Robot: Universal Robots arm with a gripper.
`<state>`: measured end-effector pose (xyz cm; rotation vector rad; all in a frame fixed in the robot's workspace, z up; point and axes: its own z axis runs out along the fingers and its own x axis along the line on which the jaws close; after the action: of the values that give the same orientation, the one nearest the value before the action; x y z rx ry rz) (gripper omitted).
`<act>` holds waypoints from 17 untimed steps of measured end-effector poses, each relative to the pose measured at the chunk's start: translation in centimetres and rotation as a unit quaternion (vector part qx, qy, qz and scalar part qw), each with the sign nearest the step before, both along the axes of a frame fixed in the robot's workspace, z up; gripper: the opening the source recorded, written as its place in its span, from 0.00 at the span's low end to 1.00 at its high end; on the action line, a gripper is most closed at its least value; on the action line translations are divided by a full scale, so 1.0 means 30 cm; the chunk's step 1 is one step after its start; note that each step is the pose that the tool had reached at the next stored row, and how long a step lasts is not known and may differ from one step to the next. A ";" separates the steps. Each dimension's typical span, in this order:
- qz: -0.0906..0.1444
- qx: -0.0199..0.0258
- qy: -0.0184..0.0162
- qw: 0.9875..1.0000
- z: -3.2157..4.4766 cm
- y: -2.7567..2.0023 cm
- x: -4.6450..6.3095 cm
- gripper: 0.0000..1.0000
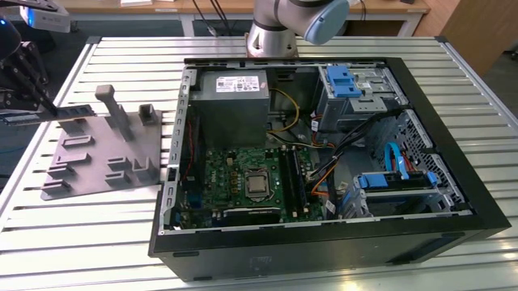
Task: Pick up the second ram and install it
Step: 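Pick up the second ram and move it above second insertion slot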
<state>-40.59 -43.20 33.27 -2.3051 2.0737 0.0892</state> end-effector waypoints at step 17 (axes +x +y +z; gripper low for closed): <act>0.000 0.000 0.000 1.000 0.078 0.000 0.000 0.14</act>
<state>-40.59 -43.20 35.63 -2.3046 2.0732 0.0901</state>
